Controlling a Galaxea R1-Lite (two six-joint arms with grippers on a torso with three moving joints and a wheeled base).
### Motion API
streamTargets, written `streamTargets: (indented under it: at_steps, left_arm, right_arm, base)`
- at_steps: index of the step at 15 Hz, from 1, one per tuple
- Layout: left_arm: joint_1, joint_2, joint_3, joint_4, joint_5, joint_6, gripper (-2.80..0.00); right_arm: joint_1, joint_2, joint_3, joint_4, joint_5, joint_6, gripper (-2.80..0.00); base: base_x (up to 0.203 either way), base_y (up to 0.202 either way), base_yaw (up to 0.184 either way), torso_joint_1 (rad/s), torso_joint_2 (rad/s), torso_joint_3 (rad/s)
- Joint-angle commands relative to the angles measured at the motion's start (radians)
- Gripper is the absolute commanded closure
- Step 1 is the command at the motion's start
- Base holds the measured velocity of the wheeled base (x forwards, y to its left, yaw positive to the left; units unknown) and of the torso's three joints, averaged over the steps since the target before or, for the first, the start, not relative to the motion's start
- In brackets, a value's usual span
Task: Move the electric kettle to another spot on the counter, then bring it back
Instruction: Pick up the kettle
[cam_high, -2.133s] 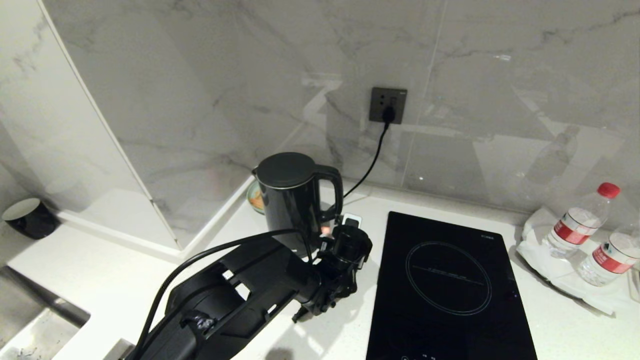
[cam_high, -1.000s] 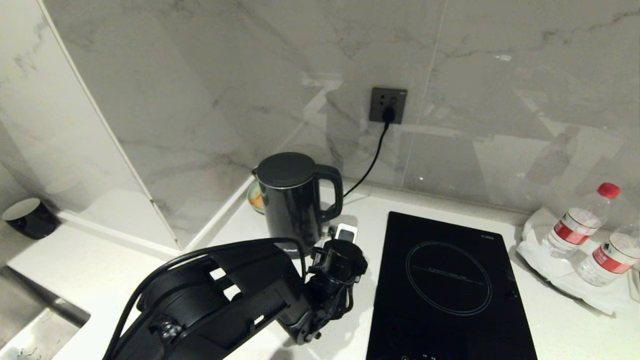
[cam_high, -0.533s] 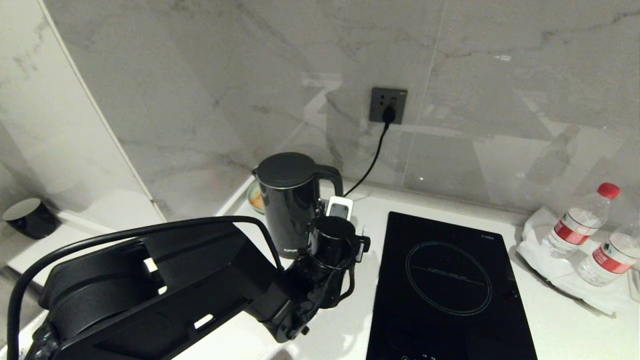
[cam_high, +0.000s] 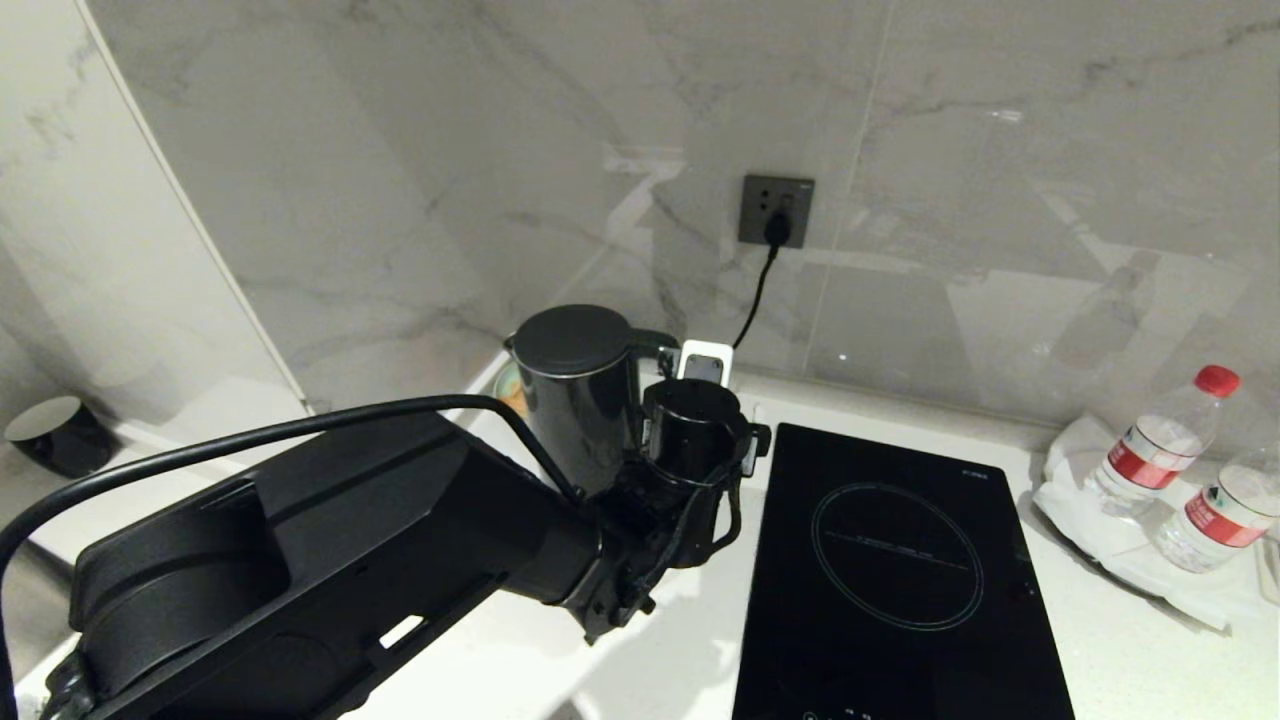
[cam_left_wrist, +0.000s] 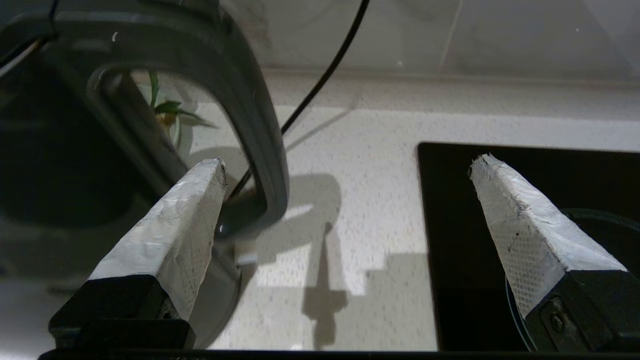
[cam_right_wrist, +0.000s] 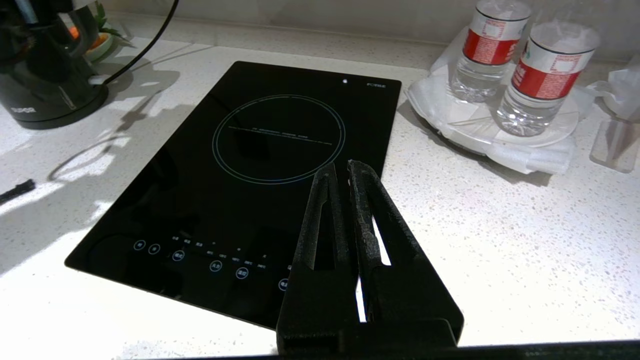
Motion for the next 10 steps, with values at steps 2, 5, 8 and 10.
streamTargets:
  at_steps: [2,5,8,10]
  left_arm:
    - [0.015,0.064,-0.094,0.025,0.004,-0.001,-2.80]
    - [0.057,0.117,-0.171,0.073,0.002,0.001,-2.80]
    - [0.088,0.148,-0.262,0.117,-0.001,0.001,-2.80]
    - [0.090,0.160,-0.329,0.163,-0.003,0.001,-2.80]
  right_arm:
    - [0.000,0.001,0.000,0.000,0.000,0.000,0.00]
    - [0.000,0.001,0.000,0.000,0.000,0.000,0.00]
    - [0.000,0.001,0.000,0.000,0.000,0.000,0.00]
    - [0.000,0.001,0.000,0.000,0.000,0.000,0.00]
  base:
    - [0.000,0.000,0.000,0.000,0.00,0.000]
    - [0.000,0.000,0.000,0.000,0.00,0.000]
    - [0.000,0.000,0.000,0.000,0.00,0.000]
    - [0.000,0.000,0.000,0.000,0.00,0.000]
